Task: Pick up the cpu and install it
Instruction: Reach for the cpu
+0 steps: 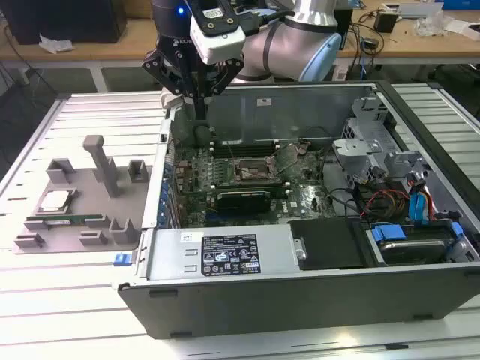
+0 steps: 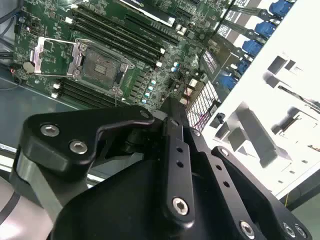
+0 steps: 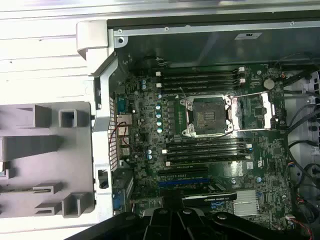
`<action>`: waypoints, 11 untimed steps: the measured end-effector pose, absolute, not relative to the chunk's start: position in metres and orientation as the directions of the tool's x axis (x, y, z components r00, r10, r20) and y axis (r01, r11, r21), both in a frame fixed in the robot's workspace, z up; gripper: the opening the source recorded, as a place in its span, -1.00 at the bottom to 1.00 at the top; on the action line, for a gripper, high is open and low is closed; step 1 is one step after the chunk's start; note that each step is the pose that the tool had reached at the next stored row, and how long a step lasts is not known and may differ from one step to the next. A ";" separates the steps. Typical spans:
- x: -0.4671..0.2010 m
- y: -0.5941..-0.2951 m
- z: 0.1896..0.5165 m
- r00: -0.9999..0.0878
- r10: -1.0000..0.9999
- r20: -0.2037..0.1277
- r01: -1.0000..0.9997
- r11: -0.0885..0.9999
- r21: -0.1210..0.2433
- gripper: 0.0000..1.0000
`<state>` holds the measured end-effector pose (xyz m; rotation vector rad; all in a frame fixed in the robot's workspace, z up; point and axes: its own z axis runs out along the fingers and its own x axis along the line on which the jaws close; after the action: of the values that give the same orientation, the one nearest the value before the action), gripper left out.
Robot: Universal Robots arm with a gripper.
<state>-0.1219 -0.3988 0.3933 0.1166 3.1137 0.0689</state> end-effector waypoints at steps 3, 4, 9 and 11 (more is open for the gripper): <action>-0.122 -0.399 0.393 -0.997 0.075 -0.023 0.074 0.996 0.045 -0.79; -0.122 -0.399 0.393 -0.997 0.075 -0.023 0.074 0.996 0.045 -0.79; -0.122 -0.399 0.393 -0.997 0.075 -0.023 0.074 0.996 0.045 -0.79; -0.122 -0.399 0.393 -0.997 0.075 -0.023 0.074 0.996 0.045 -0.79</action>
<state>-0.1223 -0.3988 0.3933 0.1166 3.1136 0.0688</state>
